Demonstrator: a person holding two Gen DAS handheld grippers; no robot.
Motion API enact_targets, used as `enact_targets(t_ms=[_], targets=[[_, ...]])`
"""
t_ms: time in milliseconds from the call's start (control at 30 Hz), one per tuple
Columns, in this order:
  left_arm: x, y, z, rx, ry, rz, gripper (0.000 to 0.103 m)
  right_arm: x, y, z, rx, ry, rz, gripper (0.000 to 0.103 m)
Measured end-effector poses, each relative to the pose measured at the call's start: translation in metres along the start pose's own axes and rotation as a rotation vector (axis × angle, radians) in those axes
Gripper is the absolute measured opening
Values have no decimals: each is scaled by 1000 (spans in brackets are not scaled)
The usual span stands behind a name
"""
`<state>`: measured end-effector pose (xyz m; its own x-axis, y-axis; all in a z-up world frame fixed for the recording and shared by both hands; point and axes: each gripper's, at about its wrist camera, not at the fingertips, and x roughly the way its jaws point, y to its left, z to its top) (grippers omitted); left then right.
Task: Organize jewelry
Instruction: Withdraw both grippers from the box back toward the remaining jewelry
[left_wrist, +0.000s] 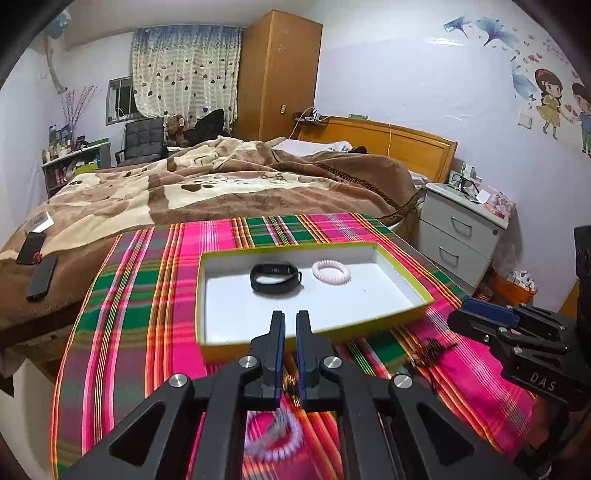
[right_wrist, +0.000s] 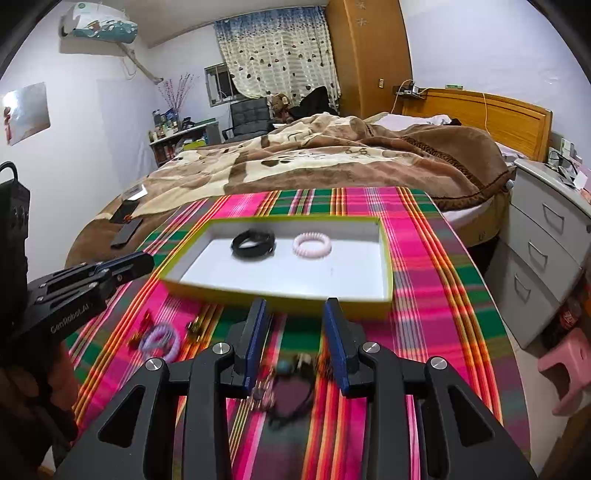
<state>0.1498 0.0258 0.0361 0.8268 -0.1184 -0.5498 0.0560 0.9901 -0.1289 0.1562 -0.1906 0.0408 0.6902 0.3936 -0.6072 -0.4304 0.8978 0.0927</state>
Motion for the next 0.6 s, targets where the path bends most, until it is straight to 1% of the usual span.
enact_targets(t_ms=[267,600], targets=[[-31,-2,-31,-7,2,-10,5,-30,8,-35,5,-10,-16,33],[-60,-11,-62,12,10,-15,5,-53,13,-60,13,-11,-26,33]])
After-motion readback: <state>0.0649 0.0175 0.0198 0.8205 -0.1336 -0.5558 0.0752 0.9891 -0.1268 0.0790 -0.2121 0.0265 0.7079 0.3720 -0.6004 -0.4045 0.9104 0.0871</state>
